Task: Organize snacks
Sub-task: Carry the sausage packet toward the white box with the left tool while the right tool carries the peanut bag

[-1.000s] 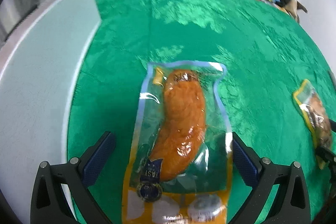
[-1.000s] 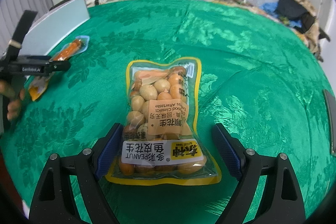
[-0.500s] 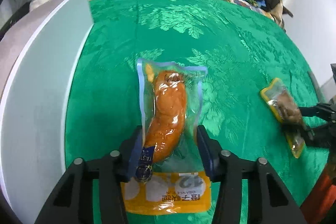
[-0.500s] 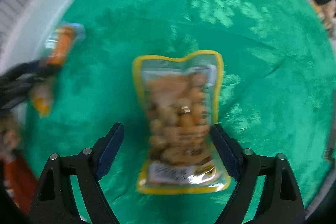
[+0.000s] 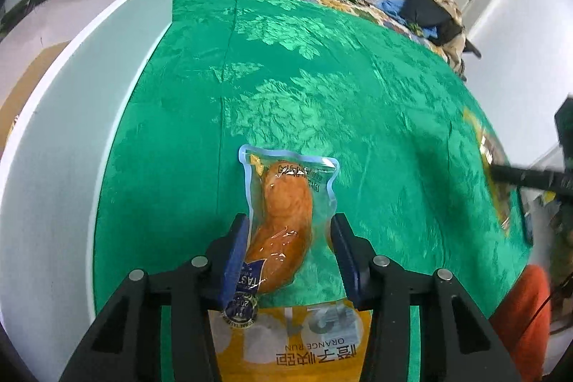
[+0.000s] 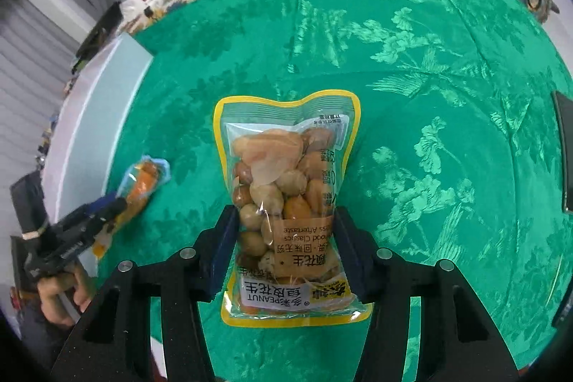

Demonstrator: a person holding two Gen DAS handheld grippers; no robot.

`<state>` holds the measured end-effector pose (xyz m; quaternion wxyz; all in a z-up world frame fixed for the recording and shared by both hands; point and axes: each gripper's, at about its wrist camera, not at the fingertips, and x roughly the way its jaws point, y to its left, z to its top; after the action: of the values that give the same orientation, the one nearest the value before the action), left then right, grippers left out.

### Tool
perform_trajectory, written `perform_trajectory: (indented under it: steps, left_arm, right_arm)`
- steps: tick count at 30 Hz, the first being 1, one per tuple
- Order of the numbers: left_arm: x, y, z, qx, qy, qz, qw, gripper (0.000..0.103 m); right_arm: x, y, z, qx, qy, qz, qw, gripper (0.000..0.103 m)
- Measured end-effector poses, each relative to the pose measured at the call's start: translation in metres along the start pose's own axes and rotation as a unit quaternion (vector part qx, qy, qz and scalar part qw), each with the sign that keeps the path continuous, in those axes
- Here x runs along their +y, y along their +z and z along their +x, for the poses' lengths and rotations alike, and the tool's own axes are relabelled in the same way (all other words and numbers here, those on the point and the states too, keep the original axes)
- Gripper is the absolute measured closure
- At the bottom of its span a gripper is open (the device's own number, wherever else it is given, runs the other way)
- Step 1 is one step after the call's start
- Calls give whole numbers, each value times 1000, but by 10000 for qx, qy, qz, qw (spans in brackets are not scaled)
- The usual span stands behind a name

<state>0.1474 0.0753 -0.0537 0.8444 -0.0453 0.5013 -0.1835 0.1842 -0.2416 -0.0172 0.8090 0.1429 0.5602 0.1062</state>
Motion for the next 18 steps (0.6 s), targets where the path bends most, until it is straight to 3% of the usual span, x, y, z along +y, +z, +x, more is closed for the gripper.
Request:
perform_trajectory:
  steps: [1, 3, 5, 9, 12, 14, 16, 18]
  left_arm:
    - [-4, -4, 0, 17, 90, 141, 9999, 57]
    - [-10, -10, 5, 109, 263, 318, 9991, 46]
    - [-11, -16, 17, 337, 464, 337, 9978, 26]
    - [-17, -21, 34, 485, 743, 481, 9949, 23]
    - [-32, -22, 36, 330, 1055, 907, 9897, 41]
    - [-35, -18, 25, 142, 928, 902, 9915, 65]
    - [-27, -11, 18, 181, 595, 605, 9962, 70]
    - [-21, -7, 12, 102, 488, 427, 9978, 70]
  right_arm:
    - [0, -1, -3, -26, 84, 32, 10000, 47]
    - [2, -1, -9, -72, 256, 79, 9996, 47]
    - [4, -3, -10, -107, 347, 63, 9993, 47]
    - [15, -10, -13, -132, 482, 5, 9987, 47]
    - [19, -15, -15, -143, 644, 72, 9978, 47]
    - [17, -15, -18, -157, 761, 130, 9969, 47]
    - [18, -14, -22, -200, 858, 168, 9960, 47]
    - [18, -13, -26, -243, 950, 221, 9949, 47]
